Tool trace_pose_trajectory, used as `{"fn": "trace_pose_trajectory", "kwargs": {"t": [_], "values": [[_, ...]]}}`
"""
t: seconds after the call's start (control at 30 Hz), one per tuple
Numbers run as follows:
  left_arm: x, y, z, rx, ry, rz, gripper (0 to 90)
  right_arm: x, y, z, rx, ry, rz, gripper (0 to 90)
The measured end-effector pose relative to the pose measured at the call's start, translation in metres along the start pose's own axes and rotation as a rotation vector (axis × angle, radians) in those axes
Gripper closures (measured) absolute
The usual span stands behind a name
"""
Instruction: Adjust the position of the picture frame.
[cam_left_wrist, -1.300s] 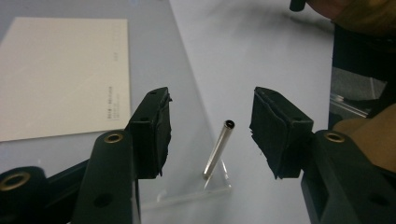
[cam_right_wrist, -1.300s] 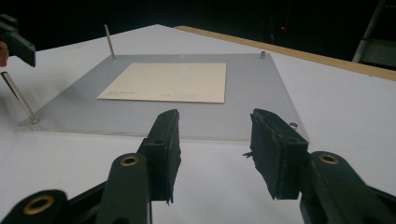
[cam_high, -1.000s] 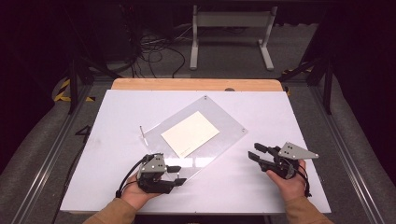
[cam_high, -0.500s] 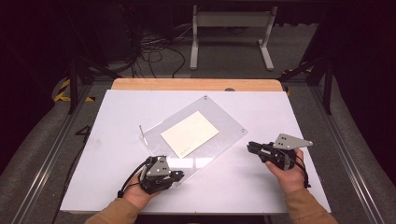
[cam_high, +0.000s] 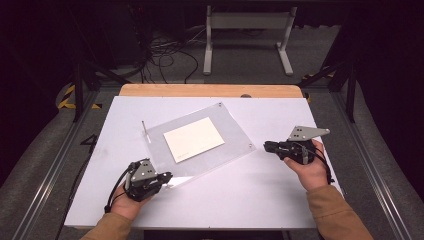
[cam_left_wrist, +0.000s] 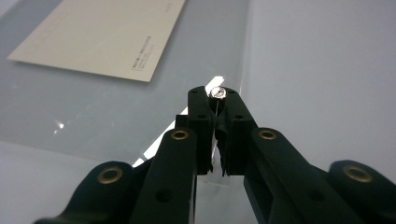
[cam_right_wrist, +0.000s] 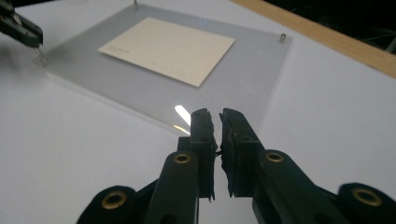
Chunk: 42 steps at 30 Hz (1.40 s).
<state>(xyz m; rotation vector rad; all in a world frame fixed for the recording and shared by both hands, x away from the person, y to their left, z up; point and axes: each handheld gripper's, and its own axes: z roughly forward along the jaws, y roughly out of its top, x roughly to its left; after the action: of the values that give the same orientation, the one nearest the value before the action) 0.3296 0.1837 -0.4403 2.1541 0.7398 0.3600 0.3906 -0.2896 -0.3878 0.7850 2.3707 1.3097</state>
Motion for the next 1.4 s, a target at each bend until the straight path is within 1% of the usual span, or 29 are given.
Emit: {"fn": "trace_pose_trajectory", "kwargs": {"t": [0.03,0.07,0.1,0.17,0.2,0.27,0.33,0.43,0.47,0.5,0.53,0.6,0.67,0.7,0.73,0.8,0.87,0.93,0.97,1.03,1.07,1.1,1.13,1.2,1.27,1.33,1.4], "values": [[0.003,-0.002,-0.001,-0.002,0.013,-0.013,84.5,-0.002,0.002,0.004,0.029,0.006,0.000,80.9],[0.008,-0.005,-0.002,-0.002,0.040,-0.031,84.5,-0.002,0.003,0.007,0.046,0.006,-0.004,80.5],[0.012,-0.008,-0.002,-0.011,0.056,-0.044,84.5,-0.003,0.005,0.011,0.069,0.000,-0.012,79.7],[0.017,-0.013,-0.004,-0.029,0.112,-0.073,84.5,-0.005,0.007,0.020,0.100,0.000,-0.020,77.6],[0.019,-0.014,-0.004,-0.036,0.126,-0.086,84.5,-0.005,0.008,0.025,0.115,0.002,-0.022,76.9],[0.020,-0.017,-0.004,-0.042,0.124,-0.098,84.5,-0.006,0.010,0.034,0.136,0.012,-0.027,76.7],[0.019,-0.017,-0.004,-0.043,0.130,-0.091,84.3,-0.006,0.012,0.042,0.157,0.019,-0.035,76.8],[0.021,-0.018,-0.004,-0.058,0.110,-0.103,82.9,-0.006,0.017,0.054,0.200,0.037,-0.048,76.7],[0.021,-0.019,-0.006,-0.063,0.107,-0.107,81.6,-0.006,0.019,0.057,0.210,0.041,-0.053,76.7],[0.021,-0.019,-0.006,-0.073,0.096,-0.114,80.7,-0.006,0.021,0.062,0.229,0.047,-0.056,75.7],[0.021,-0.020,-0.007,-0.077,0.096,-0.116,80.2,-0.007,0.022,0.066,0.250,0.056,-0.059,74.8],[0.021,-0.020,-0.009,-0.088,0.096,-0.116,76.8,-0.008,0.026,0.074,0.289,0.055,-0.074,74.9],[0.021,-0.020,-0.009,-0.096,0.087,-0.119,73.4,-0.009,0.029,0.082,0.326,0.062,-0.086,75.2],[0.021,-0.020,-0.009,-0.099,0.084,-0.112,72.3,-0.010,0.030,0.085,0.336,0.062,-0.087,75.5],[0.020,-0.021,-0.009,-0.100,0.084,-0.114,70.5,-0.010,0.031,0.088,0.347,0.068,-0.088,75.9],[0.020,-0.022,-0.009,-0.100,0.084,-0.129,68.6,-0.011,0.032,0.094,0.366,0.074,-0.096,76.3],[0.020,-0.023,-0.009,-0.103,0.079,-0.131,67.5,-0.012,0.032,0.100,0.387,0.080,-0.097,76.3],[0.020,-0.024,-0.010,-0.103,0.082,-0.146,67.2,-0.013,0.031,0.106,0.411,0.083,-0.099,76.1],[0.021,-0.024,-0.010,-0.106,0.083,-0.141,67.2,-0.013,0.031,0.108,0.421,0.087,-0.092,75.8],[0.021,-0.025,-0.011,-0.109,0.083,-0.148,66.9,-0.015,0.031,0.112,0.450,0.080,-0.082,75.7],[0.022,-0.025,-0.011,-0.109,0.087,-0.138,66.8,-0.015,0.032,0.114,0.457,0.079,-0.083,75.7],[0.022,-0.025,-0.011,-0.112,0.087,-0.149,66.7,-0.015,0.033,0.115,0.465,0.080,-0.084,75.7],[0.022,-0.025,-0.011,-0.112,0.086,-0.145,66.7,-0.016,0.034,0.116,0.477,0.081,-0.086,75.9],[0.021,-0.026,-0.012,-0.111,0.088,-0.150,66.5,-0.017,0.036,0.119,0.492,0.077,-0.089,76.8],[0.022,-0.026,-0.011,-0.109,0.092,-0.140,66.1,-0.017,0.037,0.121,0.512,0.082,-0.095,78.4],[0.022,-0.026,-0.011,-0.107,0.092,-0.139,66.1,-0.016,0.037,0.124,0.522,0.088,-0.099,79.7],[0.022,-0.026,-0.011,-0.106,0.091,-0.141,66.3,-0.016,0.038,0.125,0.534,0.079,-0.108,82.3]]}}
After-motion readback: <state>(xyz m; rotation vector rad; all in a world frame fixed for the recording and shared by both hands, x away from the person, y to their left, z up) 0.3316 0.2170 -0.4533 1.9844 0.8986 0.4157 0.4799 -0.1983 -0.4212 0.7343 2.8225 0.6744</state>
